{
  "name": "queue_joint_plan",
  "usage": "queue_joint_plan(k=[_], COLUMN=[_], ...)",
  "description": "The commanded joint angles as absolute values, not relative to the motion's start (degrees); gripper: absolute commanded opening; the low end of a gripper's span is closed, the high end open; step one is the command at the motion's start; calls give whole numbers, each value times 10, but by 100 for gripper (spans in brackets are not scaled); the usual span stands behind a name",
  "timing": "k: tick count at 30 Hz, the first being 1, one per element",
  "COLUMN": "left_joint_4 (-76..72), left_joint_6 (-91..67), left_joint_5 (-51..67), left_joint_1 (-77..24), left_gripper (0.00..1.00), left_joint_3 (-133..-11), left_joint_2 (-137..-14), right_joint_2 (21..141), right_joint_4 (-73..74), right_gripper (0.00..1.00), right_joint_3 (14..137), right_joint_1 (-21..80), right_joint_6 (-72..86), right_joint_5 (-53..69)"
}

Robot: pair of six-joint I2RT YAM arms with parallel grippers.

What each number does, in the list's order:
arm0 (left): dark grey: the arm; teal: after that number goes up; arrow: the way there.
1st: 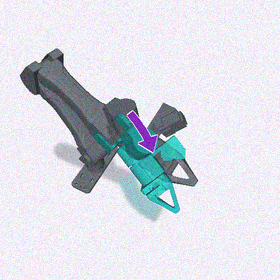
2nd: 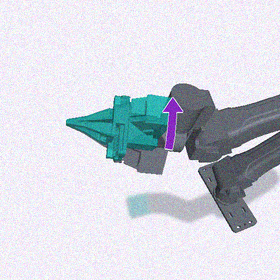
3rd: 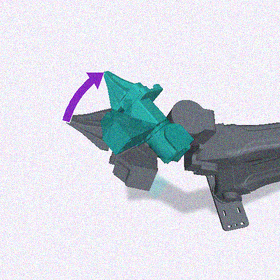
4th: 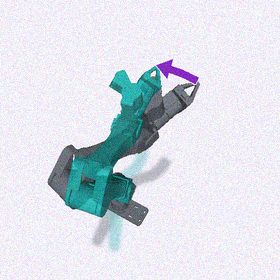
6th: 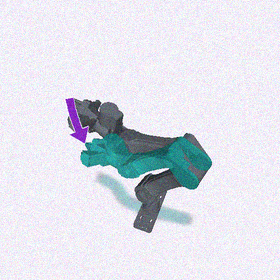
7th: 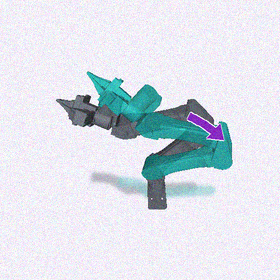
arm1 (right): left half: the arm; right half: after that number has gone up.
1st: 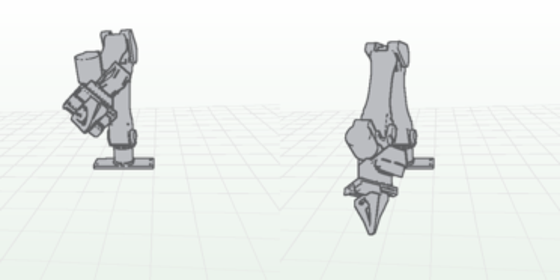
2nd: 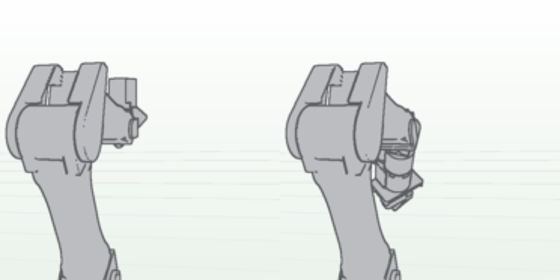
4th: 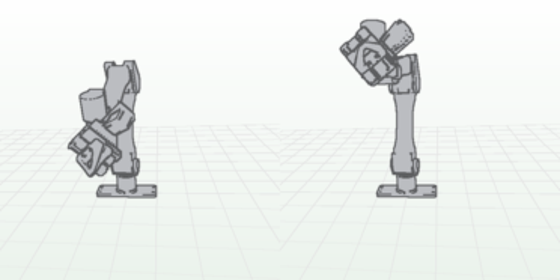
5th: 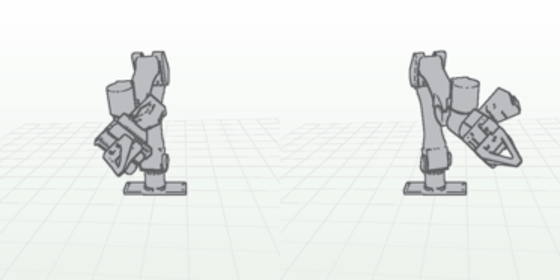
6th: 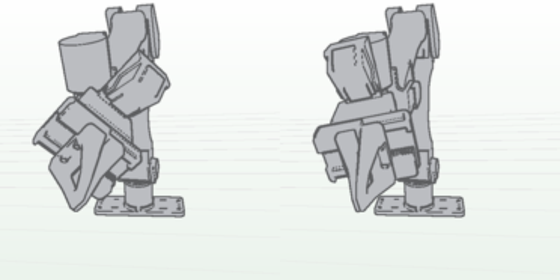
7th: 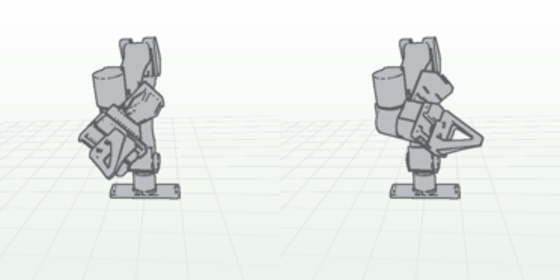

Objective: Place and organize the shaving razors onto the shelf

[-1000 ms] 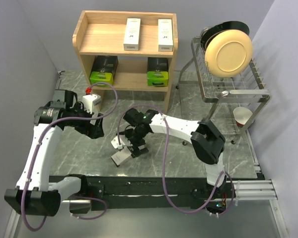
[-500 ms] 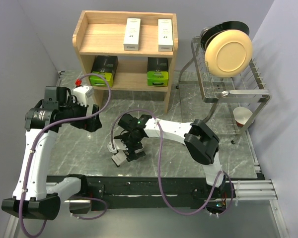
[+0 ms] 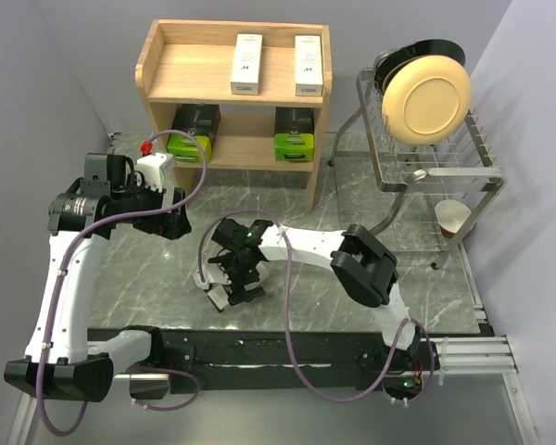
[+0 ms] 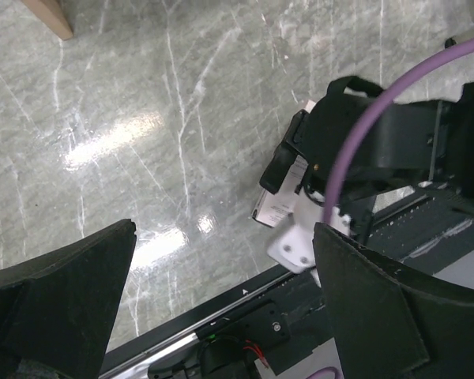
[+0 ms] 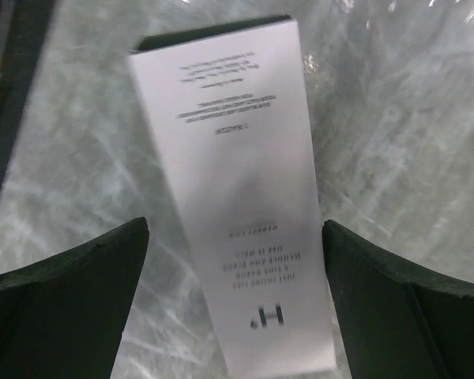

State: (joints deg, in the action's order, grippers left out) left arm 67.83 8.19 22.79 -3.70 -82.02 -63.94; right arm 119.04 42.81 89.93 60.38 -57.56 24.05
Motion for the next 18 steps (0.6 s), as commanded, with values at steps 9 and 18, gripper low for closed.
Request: queue_joint_plan(k=[9,18], left_joint_4=[622,612], left_joint_6=[44,-25], left_joint_5=[170,90], left_joint_1=[-35,-26], left_gripper=[100,99], left_joint_3=[-823,-808], left_joint_2=[-625,-628], right_joint_2=[1237,1230], right_joint_4=[329,365], right_gripper=[74,59], right_joint_3=[999,938], right_joint_1=[580,559], right_joint_6=[-131,282], right_joint_5=[39,107])
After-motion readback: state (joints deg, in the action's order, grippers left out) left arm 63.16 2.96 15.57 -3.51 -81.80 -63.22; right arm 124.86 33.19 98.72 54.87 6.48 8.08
